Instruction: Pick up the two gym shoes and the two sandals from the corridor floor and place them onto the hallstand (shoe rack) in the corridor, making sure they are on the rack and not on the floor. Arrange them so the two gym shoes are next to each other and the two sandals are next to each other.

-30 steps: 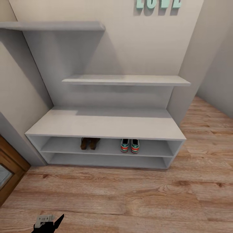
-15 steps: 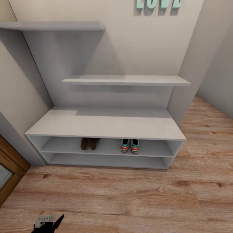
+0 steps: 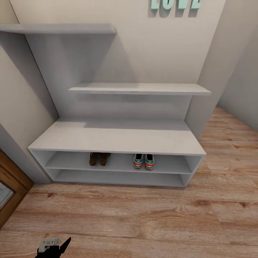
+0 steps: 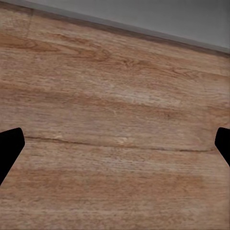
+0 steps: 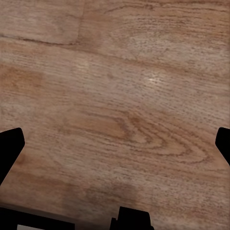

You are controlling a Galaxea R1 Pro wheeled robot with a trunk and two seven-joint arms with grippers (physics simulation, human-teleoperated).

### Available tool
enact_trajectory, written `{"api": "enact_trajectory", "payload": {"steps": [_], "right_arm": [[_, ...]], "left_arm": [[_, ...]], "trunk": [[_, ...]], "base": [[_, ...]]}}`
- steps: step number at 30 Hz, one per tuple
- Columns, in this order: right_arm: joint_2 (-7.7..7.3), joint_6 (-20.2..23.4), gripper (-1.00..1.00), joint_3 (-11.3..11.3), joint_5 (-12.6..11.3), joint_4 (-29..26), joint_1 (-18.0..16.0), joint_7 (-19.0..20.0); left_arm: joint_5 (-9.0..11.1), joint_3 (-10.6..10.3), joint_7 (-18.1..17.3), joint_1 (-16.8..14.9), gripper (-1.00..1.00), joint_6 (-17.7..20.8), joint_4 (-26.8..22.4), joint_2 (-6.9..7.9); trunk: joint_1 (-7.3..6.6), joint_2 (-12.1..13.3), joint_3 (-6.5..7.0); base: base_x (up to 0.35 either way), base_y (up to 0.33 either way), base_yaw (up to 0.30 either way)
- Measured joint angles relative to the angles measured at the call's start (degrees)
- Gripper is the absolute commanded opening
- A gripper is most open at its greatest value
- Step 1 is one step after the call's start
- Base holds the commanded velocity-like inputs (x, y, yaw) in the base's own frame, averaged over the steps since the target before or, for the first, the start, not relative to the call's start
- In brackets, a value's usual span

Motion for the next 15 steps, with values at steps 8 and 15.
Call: {"api": "enact_trajectory", "payload": {"steps": [8,15], "right_arm": [[0.0,0.0,1.0,0.0,0.0,0.0,0.0,0.0],[0.0,0.0,1.0,0.0,0.0,0.0,0.0,0.0]], "left_arm": [[-0.1,0.0,0.0,0.0,1.0,0.0,0.0,-0.08],[-0.1,-0.1,0.0,0.0,1.0,0.0,0.0,-0.11]], "trunk": [[0.0,0.0,0.0],[0.0,0.0,0.0]], "base": [[0.0,0.0,0.0],[0.0,0.0,0.0]]}}
